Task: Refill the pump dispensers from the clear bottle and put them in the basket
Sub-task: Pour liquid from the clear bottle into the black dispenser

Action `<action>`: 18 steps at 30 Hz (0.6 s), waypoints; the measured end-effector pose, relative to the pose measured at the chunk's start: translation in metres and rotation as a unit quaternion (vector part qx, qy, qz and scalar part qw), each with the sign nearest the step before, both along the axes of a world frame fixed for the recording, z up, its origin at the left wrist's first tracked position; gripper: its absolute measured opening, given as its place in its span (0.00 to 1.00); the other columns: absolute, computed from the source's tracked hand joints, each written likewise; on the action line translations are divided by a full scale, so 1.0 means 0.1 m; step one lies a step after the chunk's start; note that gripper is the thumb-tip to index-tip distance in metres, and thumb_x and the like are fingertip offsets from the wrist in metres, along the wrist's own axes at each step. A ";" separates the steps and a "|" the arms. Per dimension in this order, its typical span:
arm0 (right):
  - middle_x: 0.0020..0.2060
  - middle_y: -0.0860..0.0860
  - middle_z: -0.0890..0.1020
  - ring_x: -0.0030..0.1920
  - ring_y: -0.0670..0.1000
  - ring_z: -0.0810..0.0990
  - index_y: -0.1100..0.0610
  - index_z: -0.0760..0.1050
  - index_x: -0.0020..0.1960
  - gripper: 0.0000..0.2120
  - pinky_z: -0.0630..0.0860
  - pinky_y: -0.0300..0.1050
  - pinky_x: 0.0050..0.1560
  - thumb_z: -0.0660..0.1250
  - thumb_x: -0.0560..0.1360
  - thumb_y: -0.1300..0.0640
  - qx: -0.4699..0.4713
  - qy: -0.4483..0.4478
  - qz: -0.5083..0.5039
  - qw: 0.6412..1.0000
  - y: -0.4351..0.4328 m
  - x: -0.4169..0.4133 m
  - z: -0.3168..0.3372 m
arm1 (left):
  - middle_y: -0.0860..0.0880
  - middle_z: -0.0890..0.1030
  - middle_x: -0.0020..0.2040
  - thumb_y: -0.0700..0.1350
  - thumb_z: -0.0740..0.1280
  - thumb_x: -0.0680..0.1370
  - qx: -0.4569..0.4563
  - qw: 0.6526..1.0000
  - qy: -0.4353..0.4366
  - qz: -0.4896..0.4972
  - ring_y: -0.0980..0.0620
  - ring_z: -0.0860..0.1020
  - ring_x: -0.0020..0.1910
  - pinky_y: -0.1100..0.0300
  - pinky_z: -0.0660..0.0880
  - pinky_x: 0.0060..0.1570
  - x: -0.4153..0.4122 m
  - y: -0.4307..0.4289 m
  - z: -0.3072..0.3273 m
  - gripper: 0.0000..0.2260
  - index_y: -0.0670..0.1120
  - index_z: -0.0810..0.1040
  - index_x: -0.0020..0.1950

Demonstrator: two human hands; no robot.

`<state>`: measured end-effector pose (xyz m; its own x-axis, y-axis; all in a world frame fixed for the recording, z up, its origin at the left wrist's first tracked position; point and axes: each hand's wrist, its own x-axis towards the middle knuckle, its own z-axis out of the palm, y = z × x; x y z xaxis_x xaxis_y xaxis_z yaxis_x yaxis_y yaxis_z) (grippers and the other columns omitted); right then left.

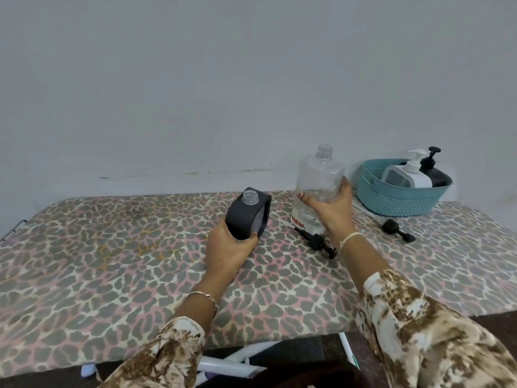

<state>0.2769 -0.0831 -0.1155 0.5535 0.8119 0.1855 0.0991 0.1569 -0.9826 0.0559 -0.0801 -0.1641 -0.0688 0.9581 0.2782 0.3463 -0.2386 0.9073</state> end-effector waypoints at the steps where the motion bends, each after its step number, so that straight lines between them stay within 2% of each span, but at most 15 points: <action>1: 0.65 0.51 0.73 0.64 0.52 0.74 0.54 0.62 0.71 0.47 0.72 0.52 0.66 0.83 0.59 0.59 -0.006 -0.007 0.013 1.000 0.03 0.01 -0.01 | 0.59 0.79 0.44 0.46 0.77 0.64 0.002 1.000 0.006 0.003 0.56 0.79 0.45 0.63 0.77 0.42 0.00 0.00 0.00 0.22 0.57 0.72 0.51; 3: 0.59 0.46 0.76 0.60 0.48 0.76 0.51 0.67 0.65 0.40 0.74 0.53 0.64 0.82 0.59 0.62 -0.005 -0.009 0.026 1.000 0.08 0.01 -0.05 | 0.58 0.80 0.44 0.47 0.77 0.64 0.004 1.000 0.013 0.009 0.56 0.80 0.44 0.61 0.78 0.42 0.00 0.00 0.00 0.20 0.57 0.73 0.50; 5: 0.56 0.46 0.78 0.58 0.47 0.77 0.49 0.72 0.60 0.33 0.75 0.53 0.63 0.81 0.60 0.65 0.002 0.006 0.030 1.000 0.10 0.01 -0.06 | 0.60 0.80 0.43 0.48 0.77 0.64 0.005 1.000 0.019 0.015 0.58 0.79 0.43 0.62 0.78 0.41 0.00 0.00 0.01 0.18 0.59 0.73 0.47; 8: 0.53 0.46 0.81 0.54 0.46 0.80 0.48 0.75 0.55 0.27 0.78 0.51 0.59 0.81 0.61 0.63 0.002 -0.037 0.019 0.999 0.11 -0.01 -0.02 | 0.64 0.77 0.41 0.48 0.77 0.64 0.006 0.999 0.022 0.024 0.59 0.78 0.41 0.64 0.75 0.39 0.00 -0.01 0.02 0.18 0.61 0.71 0.45; 10: 0.50 0.44 0.81 0.52 0.47 0.79 0.47 0.74 0.55 0.25 0.78 0.49 0.56 0.81 0.61 0.55 -0.009 -0.122 -0.001 0.992 0.09 -0.05 0.03 | 0.63 0.76 0.40 0.48 0.77 0.64 0.005 0.999 0.023 0.028 0.59 0.77 0.41 0.66 0.73 0.37 0.00 -0.01 0.03 0.19 0.60 0.71 0.47; 13: 0.45 0.42 0.79 0.44 0.46 0.80 0.46 0.72 0.54 0.24 0.78 0.45 0.43 0.77 0.61 0.46 -0.037 -0.271 -0.041 0.961 0.02 -0.13 0.15 | 0.61 0.77 0.41 0.48 0.78 0.64 0.003 0.999 0.028 0.029 0.59 0.77 0.41 0.68 0.72 0.36 0.00 0.00 0.03 0.20 0.58 0.71 0.49; 15: 0.44 0.43 0.80 0.42 0.49 0.80 0.46 0.72 0.58 0.27 0.75 0.43 0.36 0.75 0.62 0.48 -0.037 -0.359 -0.066 0.930 -0.05 -0.17 0.22 | 0.59 0.79 0.42 0.49 0.77 0.64 -0.004 0.999 0.029 0.029 0.58 0.78 0.41 0.66 0.74 0.37 0.00 0.00 0.02 0.20 0.58 0.72 0.49; 18: 0.46 0.45 0.83 0.43 0.51 0.81 0.45 0.70 0.65 0.30 0.73 0.42 0.35 0.73 0.64 0.53 -0.025 -0.452 -0.082 0.888 -0.15 -0.22 0.30 | 0.58 0.80 0.42 0.49 0.77 0.64 -0.014 0.999 0.030 0.027 0.60 0.79 0.41 0.68 0.73 0.35 0.00 0.00 0.02 0.18 0.57 0.74 0.49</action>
<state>0.2550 -0.0979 -0.0854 0.3087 0.7536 0.5804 0.8687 0.0252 -0.4948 0.0563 -0.0797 -0.1623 -0.1046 0.9610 0.2559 0.4128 -0.1922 0.8903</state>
